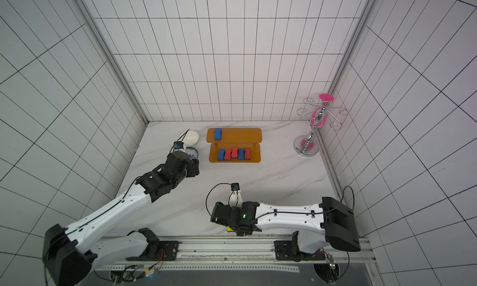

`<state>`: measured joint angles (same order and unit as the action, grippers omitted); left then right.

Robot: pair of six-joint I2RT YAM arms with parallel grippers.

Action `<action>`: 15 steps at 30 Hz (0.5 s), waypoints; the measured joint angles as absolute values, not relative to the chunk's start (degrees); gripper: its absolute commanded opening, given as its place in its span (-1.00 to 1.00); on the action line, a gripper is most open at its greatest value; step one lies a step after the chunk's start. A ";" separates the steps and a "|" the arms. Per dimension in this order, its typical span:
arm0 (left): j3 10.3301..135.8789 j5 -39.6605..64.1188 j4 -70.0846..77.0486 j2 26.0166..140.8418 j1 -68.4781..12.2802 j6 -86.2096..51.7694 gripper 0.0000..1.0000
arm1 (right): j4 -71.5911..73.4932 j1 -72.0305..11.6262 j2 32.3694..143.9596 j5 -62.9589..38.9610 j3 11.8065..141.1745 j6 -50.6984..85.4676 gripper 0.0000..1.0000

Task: Remove the whiteboard erasers from the shelf
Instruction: Place the whiteboard eraser at the center of the board, then pick up the whiteboard eraser from the shelf.

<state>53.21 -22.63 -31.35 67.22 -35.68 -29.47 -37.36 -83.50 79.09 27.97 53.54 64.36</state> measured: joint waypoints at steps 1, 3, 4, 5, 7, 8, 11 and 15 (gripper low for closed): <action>55.11 -22.68 -32.01 69.49 -35.81 -29.87 0.57 | -37.15 -81.73 78.08 29.39 53.93 61.80 0.04; 58.92 -23.03 -33.47 73.30 -36.18 -30.57 0.68 | -35.92 -77.78 76.23 31.05 54.11 56.93 0.04; 61.08 -23.44 -34.41 75.11 -36.38 -30.81 0.72 | -35.22 -75.50 75.29 31.27 54.08 54.52 0.05; 63.33 -23.90 -35.42 76.97 -36.56 -31.05 0.75 | -34.11 -72.99 74.17 31.20 54.00 51.81 0.05; 66.70 -24.73 -36.93 79.66 -36.71 -31.42 0.81 | -31.03 -68.36 71.61 30.17 53.12 47.24 0.07; 68.40 -25.17 -37.80 81.08 -36.82 -31.53 0.84 | -29.69 -66.19 70.22 29.36 52.51 45.19 0.07; 73.56 -26.85 -40.73 85.34 -37.10 -31.44 0.91 | -27.07 -60.05 66.67 26.92 50.98 39.68 0.07; 79.99 -28.42 -43.46 90.35 -38.13 -29.65 0.95 | -24.73 -53.43 63.77 23.22 48.51 34.30 0.08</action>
<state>79.99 -28.42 -43.46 90.35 -38.13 -29.65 -24.73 -53.43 63.77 23.22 48.51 34.30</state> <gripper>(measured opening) 0.972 0.540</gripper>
